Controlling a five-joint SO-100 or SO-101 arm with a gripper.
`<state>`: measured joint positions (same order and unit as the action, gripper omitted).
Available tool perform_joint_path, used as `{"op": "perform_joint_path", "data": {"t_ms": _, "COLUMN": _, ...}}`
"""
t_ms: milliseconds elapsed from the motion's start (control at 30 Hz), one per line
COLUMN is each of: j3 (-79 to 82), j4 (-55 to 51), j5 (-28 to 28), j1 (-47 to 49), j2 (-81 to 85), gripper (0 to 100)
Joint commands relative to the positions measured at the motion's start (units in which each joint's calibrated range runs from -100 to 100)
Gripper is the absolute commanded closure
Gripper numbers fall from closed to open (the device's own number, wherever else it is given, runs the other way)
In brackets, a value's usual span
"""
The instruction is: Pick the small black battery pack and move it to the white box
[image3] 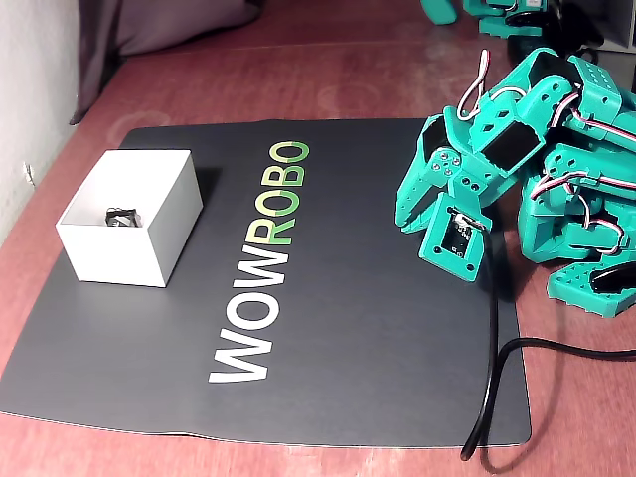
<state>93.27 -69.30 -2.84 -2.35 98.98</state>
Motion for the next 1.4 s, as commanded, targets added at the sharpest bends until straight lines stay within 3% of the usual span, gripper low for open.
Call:
{"op": "perform_joint_path", "data": {"t_ms": 0, "j3": -0.26, "j4": 0.67, "j5": -0.12, "j1": -0.53, "j2": 0.32, "gripper": 99}}
{"op": "perform_joint_path", "data": {"t_ms": 1367, "j3": -0.26, "j4": 0.67, "j5": -0.12, "j1": -0.53, "j2": 0.32, "gripper": 99}}
